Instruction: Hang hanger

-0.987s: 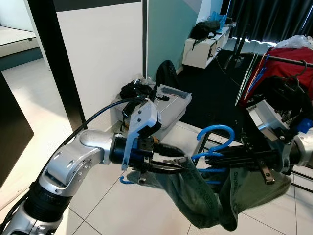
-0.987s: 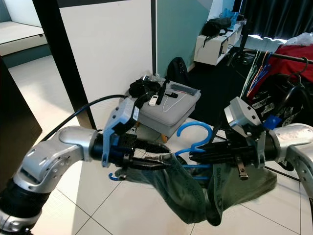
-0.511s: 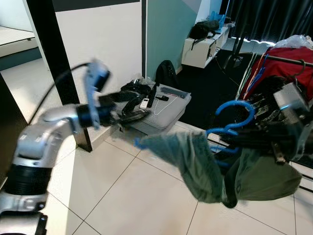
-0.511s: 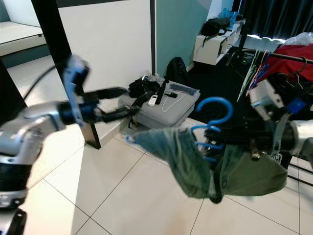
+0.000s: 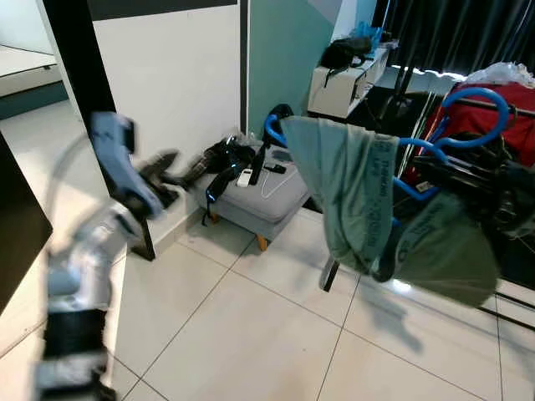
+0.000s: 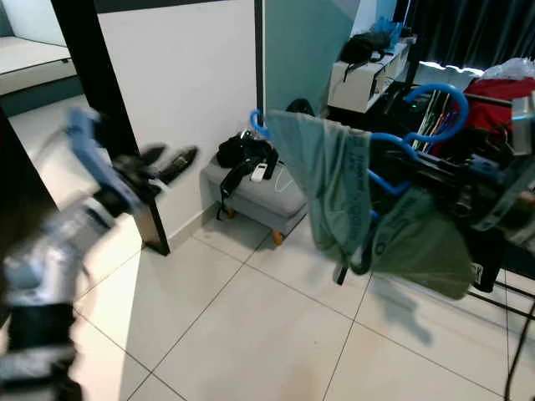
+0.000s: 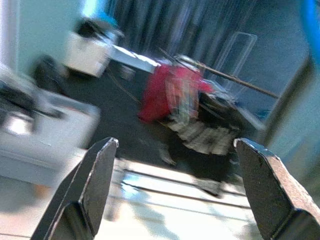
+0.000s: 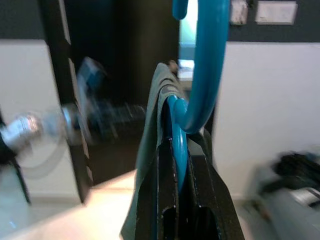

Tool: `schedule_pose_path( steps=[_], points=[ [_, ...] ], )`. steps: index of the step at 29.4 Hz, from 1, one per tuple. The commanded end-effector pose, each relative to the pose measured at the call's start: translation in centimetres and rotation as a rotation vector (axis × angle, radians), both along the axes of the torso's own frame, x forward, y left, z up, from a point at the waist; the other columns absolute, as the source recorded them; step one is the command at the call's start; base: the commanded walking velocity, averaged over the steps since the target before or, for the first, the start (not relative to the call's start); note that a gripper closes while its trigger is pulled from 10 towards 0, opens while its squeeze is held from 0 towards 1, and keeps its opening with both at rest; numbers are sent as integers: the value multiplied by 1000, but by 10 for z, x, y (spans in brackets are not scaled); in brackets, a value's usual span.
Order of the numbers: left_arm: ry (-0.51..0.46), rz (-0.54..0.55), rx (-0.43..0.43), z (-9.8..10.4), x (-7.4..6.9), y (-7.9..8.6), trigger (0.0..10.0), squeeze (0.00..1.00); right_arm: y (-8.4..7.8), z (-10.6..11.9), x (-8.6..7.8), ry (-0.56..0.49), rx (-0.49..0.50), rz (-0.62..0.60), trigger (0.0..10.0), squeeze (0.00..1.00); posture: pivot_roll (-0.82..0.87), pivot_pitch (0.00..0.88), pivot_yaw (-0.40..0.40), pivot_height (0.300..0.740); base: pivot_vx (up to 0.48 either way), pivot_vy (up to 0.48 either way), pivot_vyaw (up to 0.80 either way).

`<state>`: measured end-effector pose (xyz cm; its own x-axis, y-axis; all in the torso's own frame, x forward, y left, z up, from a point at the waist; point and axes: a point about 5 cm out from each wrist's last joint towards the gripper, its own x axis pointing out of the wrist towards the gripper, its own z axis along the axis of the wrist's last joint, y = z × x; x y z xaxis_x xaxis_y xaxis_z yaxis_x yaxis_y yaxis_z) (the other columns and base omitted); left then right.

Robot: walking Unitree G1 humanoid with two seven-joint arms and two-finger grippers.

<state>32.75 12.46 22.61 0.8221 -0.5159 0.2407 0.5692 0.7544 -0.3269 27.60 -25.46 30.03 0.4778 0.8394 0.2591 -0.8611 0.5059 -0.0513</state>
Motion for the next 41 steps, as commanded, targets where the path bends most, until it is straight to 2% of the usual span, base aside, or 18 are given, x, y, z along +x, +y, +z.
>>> schedule_pose_path(
  steps=[1,2,4,5,7,19,20,35,41],
  points=[
    [-8,6,-9,3,-3,-6,10000,0,4,4,-3,-11,34,21,0,0,-77,0,-42,740,0,0,0],
    [-8,6,-9,3,-3,-6,10000,0,4,4,-3,-11,34,21,0,0,-77,0,-42,740,0,0,0],
    [1,-50,-66,-1,-9,-28,10000,0,16,-1,-2,2,64,59,0,0,-78,0,-43,740,0,0,0],
    [1,-50,-66,-1,-9,-28,10000,0,16,-1,-2,2,64,59,0,0,-78,0,-43,740,0,0,0],
    [0,-55,-98,-1,-12,-39,10000,0,23,-6,-2,14,84,79,0,0,-75,0,-44,740,0,0,0],
    [9,-4,-147,0,-18,-42,10000,0,29,-14,-2,46,124,70,0,0,-65,0,-48,740,0,0,0],
    [1,0,-171,3,-20,-41,0,0,30,-15,-3,53,130,63,0,0,-64,0,-47,740,0,0,0],
    [-17,-12,-192,7,-21,-45,0,0,29,-16,-4,58,128,43,0,0,-67,0,-45,740,0,0,0],
    [-34,59,-169,9,-15,-27,0,0,22,-16,-6,61,117,18,0,0,-68,0,-44,740,0,0,0]
  ],
)
